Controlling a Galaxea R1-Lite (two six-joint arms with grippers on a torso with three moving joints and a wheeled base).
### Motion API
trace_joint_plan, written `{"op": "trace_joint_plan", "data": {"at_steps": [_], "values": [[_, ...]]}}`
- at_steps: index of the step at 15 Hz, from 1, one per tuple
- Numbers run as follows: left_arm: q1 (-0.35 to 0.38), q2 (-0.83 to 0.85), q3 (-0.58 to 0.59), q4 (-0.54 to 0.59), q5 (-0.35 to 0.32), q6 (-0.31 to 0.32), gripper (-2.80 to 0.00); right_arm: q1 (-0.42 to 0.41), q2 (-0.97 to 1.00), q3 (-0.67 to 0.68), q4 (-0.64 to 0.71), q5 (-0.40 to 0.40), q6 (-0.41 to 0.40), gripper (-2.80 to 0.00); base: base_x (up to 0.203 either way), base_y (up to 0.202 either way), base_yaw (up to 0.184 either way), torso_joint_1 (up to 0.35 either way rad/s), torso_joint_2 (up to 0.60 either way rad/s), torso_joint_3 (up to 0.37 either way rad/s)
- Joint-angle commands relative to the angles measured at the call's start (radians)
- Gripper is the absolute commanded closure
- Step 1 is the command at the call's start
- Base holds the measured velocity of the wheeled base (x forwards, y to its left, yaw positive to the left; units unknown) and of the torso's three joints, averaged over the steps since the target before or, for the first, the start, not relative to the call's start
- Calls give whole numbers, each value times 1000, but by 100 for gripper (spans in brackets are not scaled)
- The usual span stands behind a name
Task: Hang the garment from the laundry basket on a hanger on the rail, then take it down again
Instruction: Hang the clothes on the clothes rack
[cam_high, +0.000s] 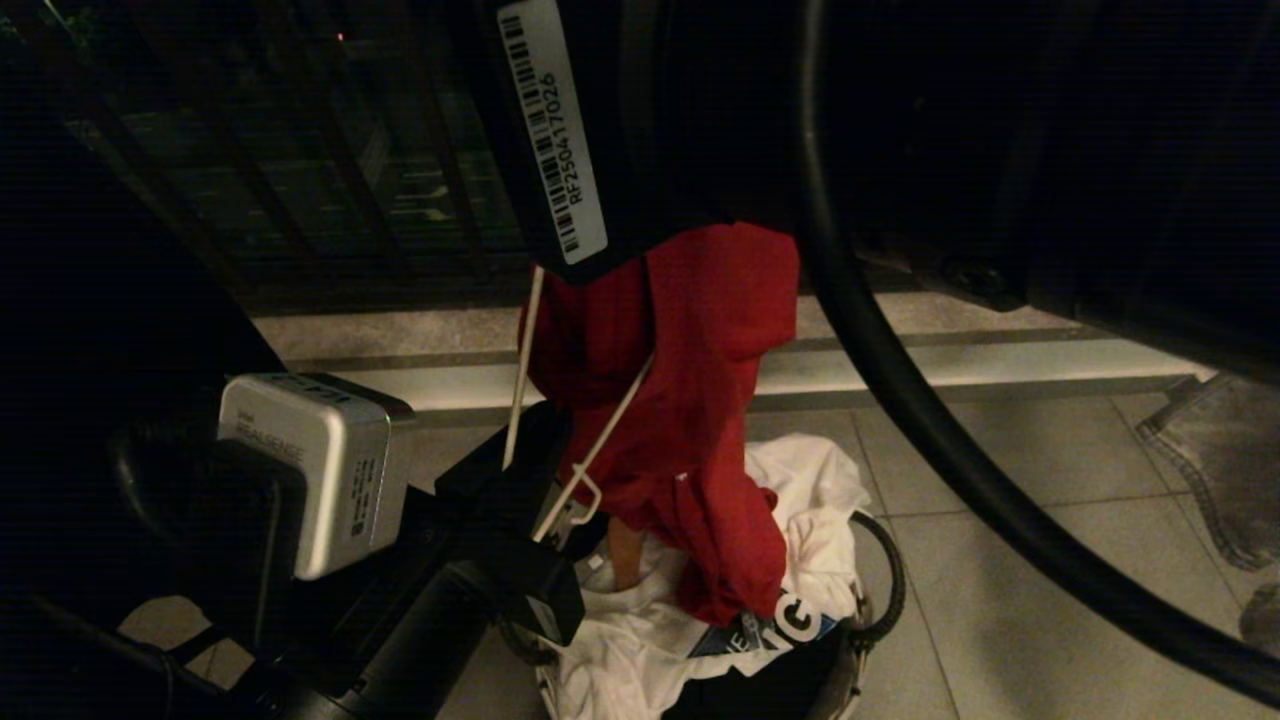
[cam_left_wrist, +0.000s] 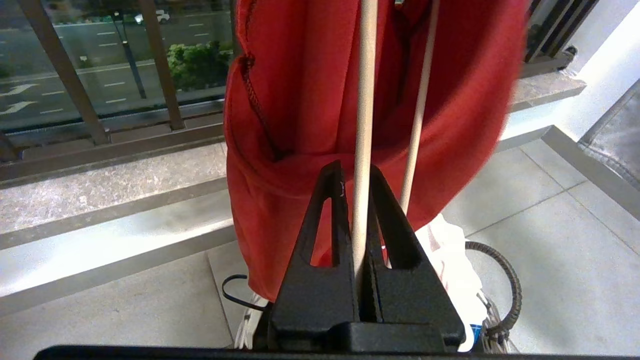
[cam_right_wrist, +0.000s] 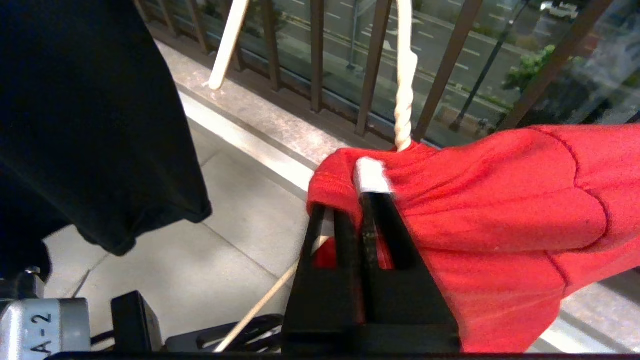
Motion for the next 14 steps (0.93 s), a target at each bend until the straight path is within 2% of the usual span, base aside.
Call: {"op": "trace_joint_plan", "data": {"at_steps": [1,14], "values": [[1,-1,-1,-9,4,1,0,0,4,-1,-2,-3,-1,-280,0,0,0,0,0,0],[2,-14,-11,-9,4,4,0,-1,-38,61,-2,-17,-1,-280,0,0,0,0,0,0]]}}
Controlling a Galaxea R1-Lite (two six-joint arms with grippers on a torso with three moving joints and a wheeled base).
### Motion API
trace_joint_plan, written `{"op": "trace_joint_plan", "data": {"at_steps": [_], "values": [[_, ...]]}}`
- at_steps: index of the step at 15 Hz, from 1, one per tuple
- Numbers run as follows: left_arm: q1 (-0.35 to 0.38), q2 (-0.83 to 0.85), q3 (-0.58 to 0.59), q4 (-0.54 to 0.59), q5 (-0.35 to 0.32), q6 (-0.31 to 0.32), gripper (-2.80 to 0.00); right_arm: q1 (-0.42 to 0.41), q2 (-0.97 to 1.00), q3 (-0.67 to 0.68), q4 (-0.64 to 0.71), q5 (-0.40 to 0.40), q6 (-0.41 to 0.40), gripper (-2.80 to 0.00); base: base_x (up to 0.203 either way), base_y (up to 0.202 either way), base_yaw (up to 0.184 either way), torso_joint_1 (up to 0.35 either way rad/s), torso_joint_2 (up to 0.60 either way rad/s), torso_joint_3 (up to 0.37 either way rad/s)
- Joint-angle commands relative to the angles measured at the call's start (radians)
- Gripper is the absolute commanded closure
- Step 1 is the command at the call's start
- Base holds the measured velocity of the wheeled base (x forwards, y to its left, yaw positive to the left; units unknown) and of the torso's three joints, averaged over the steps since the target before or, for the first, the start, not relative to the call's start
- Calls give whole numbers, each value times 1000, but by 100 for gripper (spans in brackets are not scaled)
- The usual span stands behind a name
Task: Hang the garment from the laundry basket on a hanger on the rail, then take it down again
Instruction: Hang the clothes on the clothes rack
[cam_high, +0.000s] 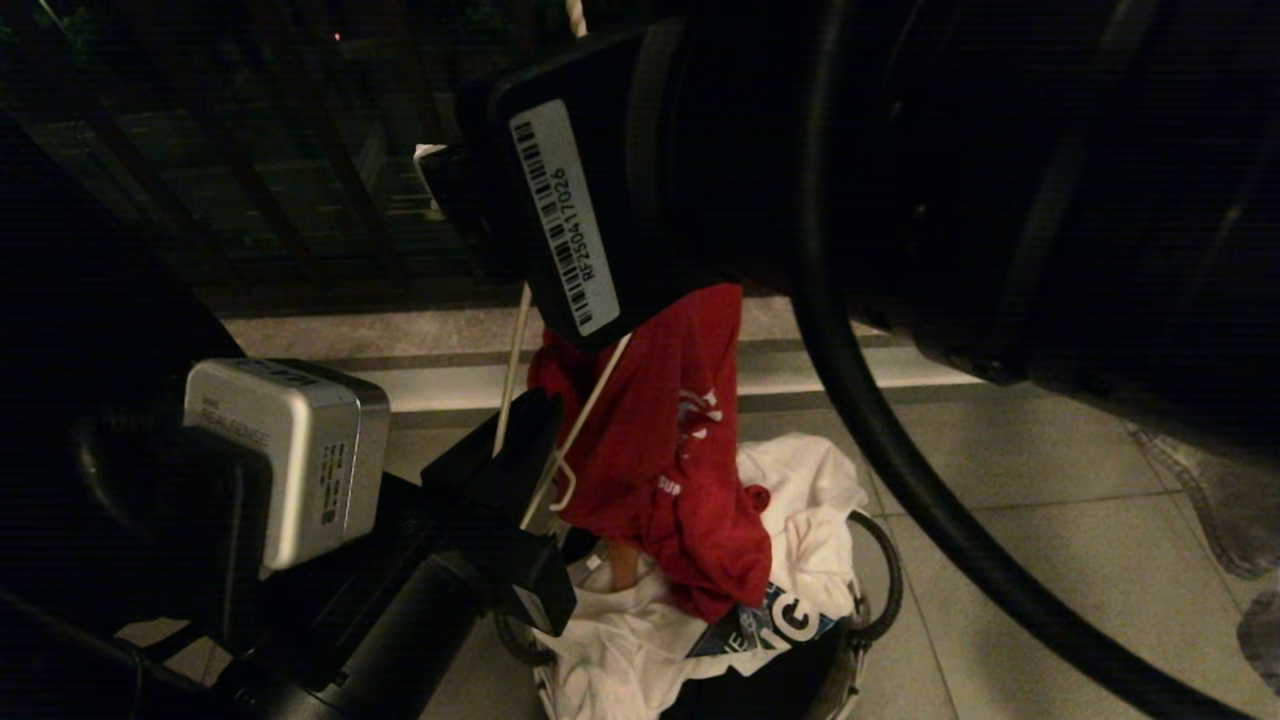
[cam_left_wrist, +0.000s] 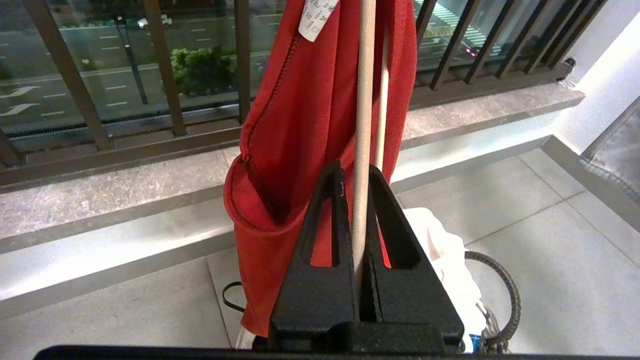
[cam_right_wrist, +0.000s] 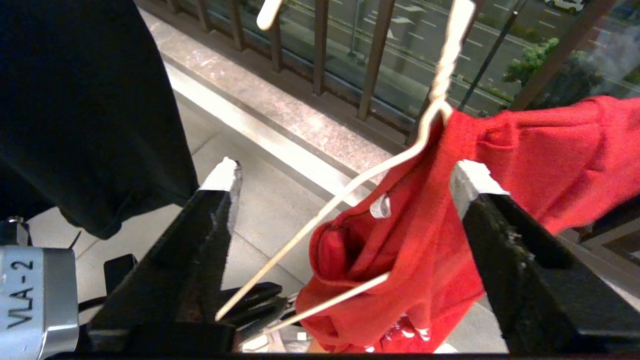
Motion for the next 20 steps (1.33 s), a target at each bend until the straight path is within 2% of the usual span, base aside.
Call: {"op": "trace_joint_plan", "data": {"at_steps": [1,12,13,20], "values": [[0,-2,-2,-9,4,2,0,-3,-21,14,1,-6,-2,-280,0,0,0,0,0,0],[0,-4,-6,-9,4,5,0,-38,-246,251,1,-32,-2,-280,0,0,0,0,0,0],[0,-7,-6,-9,4,6,0,-39,-252,265,2,-32,-4,0,0,0,0,0,0,0],[-8,-27,-15,-9,4,32,0,-100,-260,295,8,-32,-7,0,0,0,0,0,0,0]]}}
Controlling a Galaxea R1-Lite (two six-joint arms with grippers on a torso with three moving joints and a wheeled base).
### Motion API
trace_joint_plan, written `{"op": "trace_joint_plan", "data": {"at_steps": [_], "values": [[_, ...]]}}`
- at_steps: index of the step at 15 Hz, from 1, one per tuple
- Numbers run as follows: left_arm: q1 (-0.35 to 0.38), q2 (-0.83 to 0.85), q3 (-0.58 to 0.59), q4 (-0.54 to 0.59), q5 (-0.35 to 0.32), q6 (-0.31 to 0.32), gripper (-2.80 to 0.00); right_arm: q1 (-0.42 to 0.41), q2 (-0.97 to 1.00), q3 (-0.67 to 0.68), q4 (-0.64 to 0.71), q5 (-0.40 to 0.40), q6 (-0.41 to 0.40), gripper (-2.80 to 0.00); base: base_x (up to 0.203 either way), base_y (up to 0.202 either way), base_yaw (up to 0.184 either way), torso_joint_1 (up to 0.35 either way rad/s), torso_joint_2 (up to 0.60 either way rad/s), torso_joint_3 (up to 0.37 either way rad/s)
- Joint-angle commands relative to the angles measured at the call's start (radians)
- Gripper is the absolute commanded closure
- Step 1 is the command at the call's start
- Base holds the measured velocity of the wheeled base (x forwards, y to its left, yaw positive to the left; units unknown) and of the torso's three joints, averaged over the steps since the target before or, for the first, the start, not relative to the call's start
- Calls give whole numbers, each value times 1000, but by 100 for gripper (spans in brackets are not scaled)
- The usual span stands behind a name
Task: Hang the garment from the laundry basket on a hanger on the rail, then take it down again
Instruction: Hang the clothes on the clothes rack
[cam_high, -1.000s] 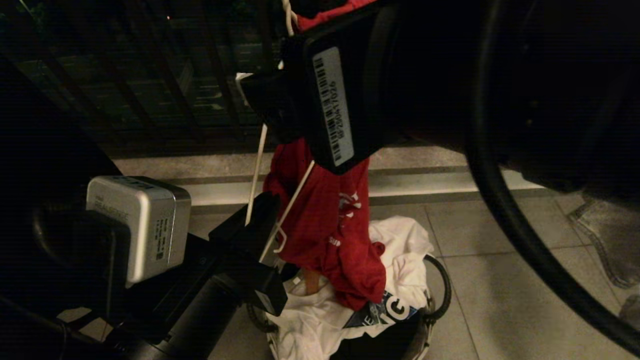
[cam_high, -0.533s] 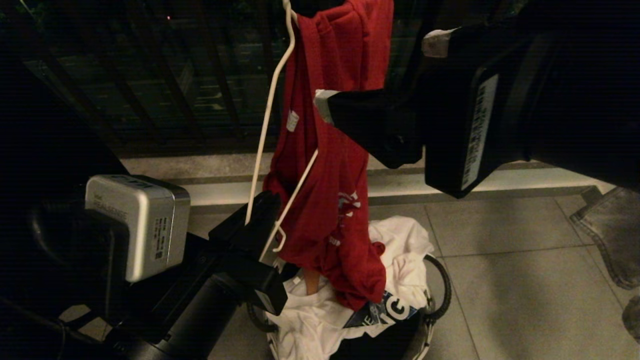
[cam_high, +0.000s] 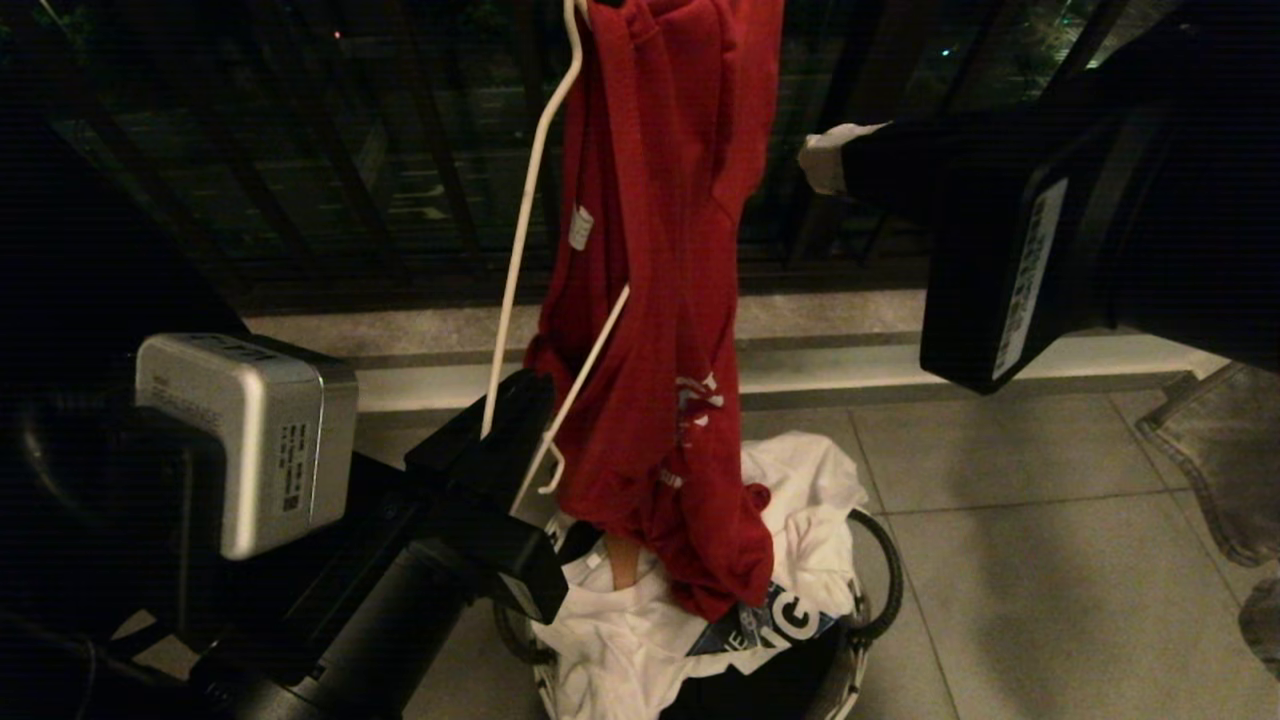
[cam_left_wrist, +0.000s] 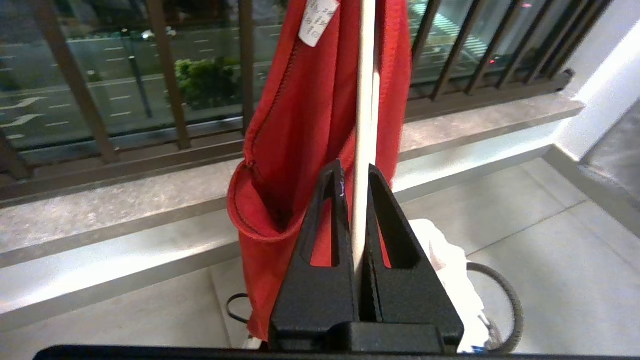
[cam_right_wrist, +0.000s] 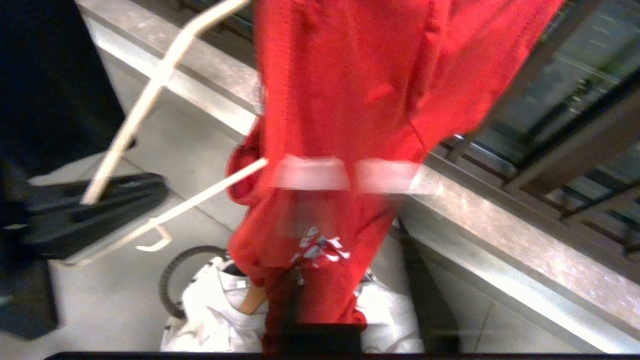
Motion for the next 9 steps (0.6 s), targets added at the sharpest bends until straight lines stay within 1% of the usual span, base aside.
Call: {"op": "trace_joint_plan", "data": {"at_steps": [1,5,9], "values": [[-15,-11,0,-8,4,3,0,-17,0,6,-2,-4,-1,0,0,0,0,0,0,0],[-32,-23,-1,-8,4,3,0,-43,0,1,3,-4,-7,0,0,0,0,0,0,0],[-61,-33,-1,-8,11,-3,0,-88,-2,-36,56,2,-10,0,0,0,0,0,0,0]]}}
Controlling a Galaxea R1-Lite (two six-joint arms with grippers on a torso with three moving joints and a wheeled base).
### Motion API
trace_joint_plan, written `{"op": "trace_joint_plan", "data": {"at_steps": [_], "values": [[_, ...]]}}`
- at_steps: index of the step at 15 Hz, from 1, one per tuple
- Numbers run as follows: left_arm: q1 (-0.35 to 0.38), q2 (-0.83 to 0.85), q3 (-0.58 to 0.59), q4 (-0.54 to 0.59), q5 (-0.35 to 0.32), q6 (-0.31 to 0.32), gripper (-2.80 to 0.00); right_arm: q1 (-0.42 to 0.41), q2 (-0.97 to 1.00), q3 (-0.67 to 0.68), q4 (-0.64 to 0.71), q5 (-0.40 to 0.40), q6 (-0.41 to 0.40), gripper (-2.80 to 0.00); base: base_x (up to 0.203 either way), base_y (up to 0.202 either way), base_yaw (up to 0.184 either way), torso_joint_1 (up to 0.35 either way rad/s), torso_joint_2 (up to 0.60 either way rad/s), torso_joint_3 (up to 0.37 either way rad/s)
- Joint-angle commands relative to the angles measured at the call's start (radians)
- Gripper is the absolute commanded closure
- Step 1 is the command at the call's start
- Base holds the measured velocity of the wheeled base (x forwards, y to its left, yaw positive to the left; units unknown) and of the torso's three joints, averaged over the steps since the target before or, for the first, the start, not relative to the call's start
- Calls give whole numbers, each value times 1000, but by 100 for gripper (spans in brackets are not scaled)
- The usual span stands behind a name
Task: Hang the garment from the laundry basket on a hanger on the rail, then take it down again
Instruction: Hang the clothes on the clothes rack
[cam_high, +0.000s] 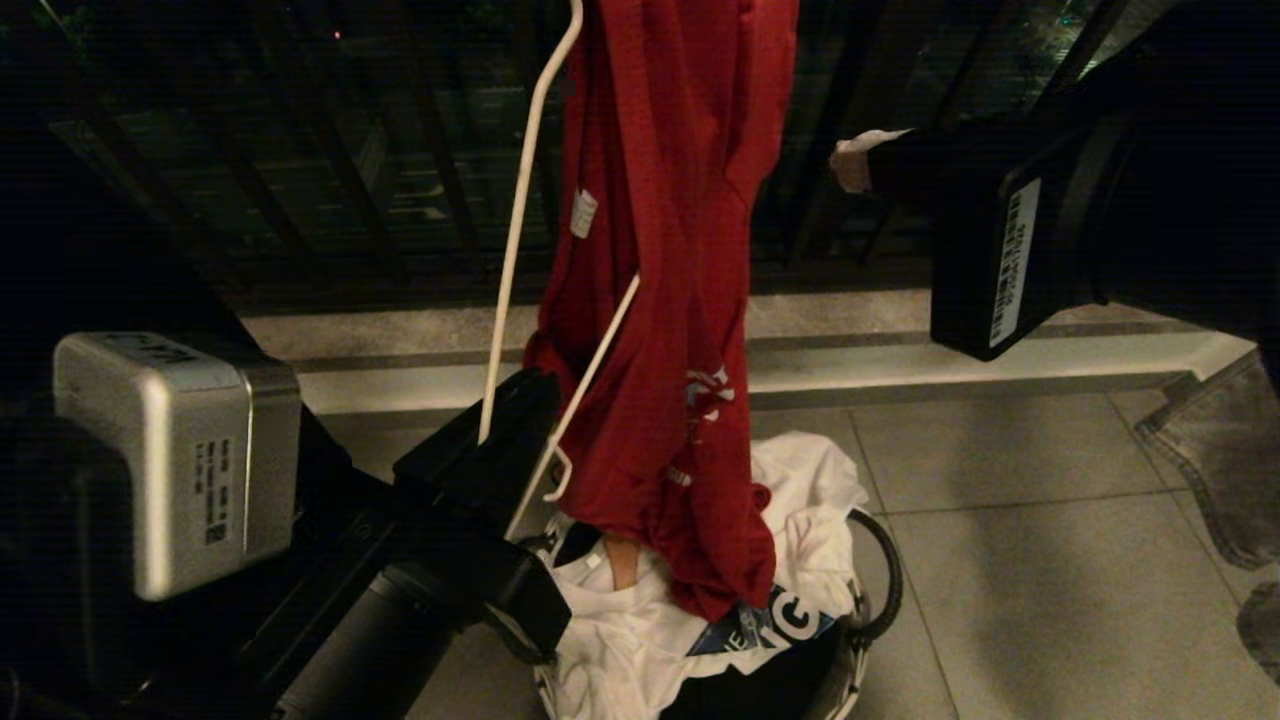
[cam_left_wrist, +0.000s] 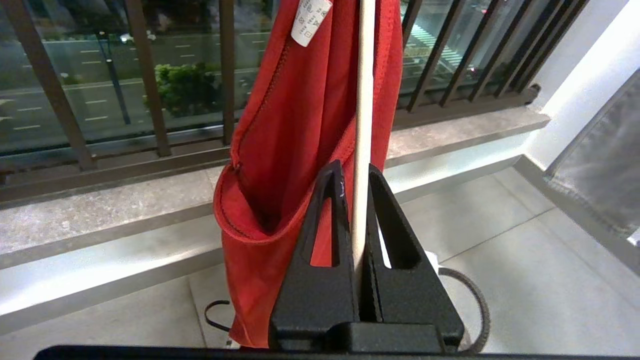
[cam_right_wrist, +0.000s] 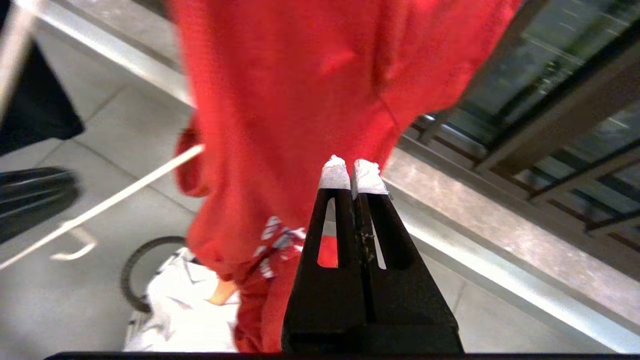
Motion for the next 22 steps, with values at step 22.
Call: {"op": "trace_joint_plan", "data": {"at_steps": [22], "values": [[-128,-68,20,16,3,-61,0,-198,-2,-167,238,130,-2,0,0,0,0,0,0,0]]}}
